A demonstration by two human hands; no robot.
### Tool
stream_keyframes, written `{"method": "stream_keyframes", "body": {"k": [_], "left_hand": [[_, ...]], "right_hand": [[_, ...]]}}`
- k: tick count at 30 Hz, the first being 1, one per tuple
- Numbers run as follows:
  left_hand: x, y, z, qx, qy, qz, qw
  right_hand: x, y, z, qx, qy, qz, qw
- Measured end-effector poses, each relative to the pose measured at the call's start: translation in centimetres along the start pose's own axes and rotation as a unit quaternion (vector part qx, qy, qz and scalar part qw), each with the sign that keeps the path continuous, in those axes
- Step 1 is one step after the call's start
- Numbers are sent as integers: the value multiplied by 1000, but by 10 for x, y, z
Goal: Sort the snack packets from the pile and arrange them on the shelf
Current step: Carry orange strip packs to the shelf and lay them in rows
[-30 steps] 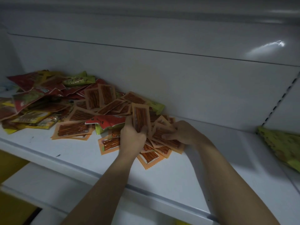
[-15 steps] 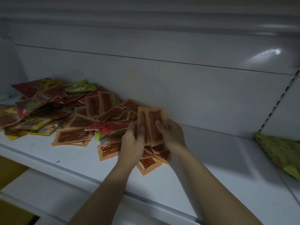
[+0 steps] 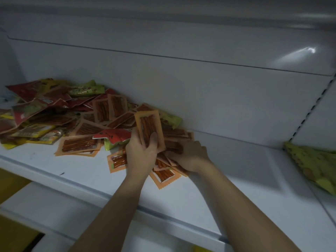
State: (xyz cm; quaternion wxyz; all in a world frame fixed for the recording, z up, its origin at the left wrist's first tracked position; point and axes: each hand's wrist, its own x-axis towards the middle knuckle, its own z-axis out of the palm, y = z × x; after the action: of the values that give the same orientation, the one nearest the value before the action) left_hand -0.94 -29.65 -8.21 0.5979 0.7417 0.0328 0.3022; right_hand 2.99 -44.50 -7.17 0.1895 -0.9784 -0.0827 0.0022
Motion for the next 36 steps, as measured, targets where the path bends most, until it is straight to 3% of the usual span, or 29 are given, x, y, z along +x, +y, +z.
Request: {"method": "stream_keyframes", "body": {"k": [9, 16, 19, 21, 23, 27, 30, 36], "left_hand": [[0, 2, -1, 13, 6, -5, 1000], [-2, 5, -8, 8, -18, -41, 999], [-9, 2, -20, 35, -32, -75, 996], [-13, 1, -29, 43, -36, -102, 993], [-15, 0, -36, 51, -47, -118, 991], [-22, 1, -49, 84, -61, -134, 986], [-30, -1, -53, 142, -63, -123, 980], [-36, -2, -53, 168, -34, -110, 979]], "right_hand": [[0, 17, -22, 202, -72, 48, 975], [6, 27, -29, 142, -75, 88, 983], [11, 33, -34, 134, 14, 81, 988], [9, 26, -36, 220, 82, 52, 971], [2, 11, -32, 311, 65, 25, 948], [-5, -12, -6, 185, -35, -24, 982], [-2, -17, 1, 117, -35, 1, 993], [-10, -8, -10, 201, -58, 7, 978]]}}
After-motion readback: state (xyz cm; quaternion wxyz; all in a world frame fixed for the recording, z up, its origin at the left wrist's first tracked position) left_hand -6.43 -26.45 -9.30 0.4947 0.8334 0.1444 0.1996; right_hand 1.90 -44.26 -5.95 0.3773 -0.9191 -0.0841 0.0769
